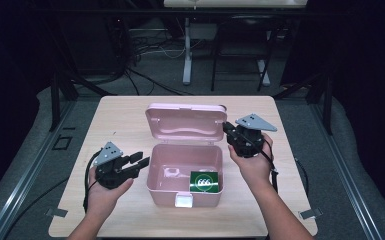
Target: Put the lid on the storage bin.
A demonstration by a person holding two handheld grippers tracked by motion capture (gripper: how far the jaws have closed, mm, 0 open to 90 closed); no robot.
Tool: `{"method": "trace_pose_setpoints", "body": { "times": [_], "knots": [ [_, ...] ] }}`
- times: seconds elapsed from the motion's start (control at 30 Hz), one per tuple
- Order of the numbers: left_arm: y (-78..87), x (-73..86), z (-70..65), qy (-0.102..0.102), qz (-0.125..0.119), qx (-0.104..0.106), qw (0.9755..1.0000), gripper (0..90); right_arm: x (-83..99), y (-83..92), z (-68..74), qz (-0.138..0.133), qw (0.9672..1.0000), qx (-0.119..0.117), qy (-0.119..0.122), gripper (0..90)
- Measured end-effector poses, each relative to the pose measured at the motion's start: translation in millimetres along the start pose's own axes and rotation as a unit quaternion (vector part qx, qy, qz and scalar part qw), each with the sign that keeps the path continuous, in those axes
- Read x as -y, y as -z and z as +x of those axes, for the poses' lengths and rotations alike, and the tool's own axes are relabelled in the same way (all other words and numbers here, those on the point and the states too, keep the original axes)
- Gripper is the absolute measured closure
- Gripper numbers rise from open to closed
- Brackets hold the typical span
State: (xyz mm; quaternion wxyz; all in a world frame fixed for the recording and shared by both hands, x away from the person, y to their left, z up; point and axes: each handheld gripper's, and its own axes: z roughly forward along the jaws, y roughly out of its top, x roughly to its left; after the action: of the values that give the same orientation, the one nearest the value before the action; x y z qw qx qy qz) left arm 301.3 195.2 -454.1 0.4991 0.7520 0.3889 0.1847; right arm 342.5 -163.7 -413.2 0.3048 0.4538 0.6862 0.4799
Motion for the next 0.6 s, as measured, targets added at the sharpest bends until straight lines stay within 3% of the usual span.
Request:
{"method": "trace_pose_setpoints", "body": {
  "times": [0.27, 0.6],
  "knots": [
    [2.8, -25.6, 2.9, -0.016, -0.009, -0.009, 0.9998, 65.1, 5.3, 4.6, -0.9, -0.005, 0.9999, -0.009, -0.006, 86.9],
    [2.2, -45.4, 8.4, -0.013, -0.019, -0.017, 0.9996, 65.3, 8.0, 9.7, -1.4, -0.004, 0.9996, -0.021, -0.019, 86.0]
  ]
}}
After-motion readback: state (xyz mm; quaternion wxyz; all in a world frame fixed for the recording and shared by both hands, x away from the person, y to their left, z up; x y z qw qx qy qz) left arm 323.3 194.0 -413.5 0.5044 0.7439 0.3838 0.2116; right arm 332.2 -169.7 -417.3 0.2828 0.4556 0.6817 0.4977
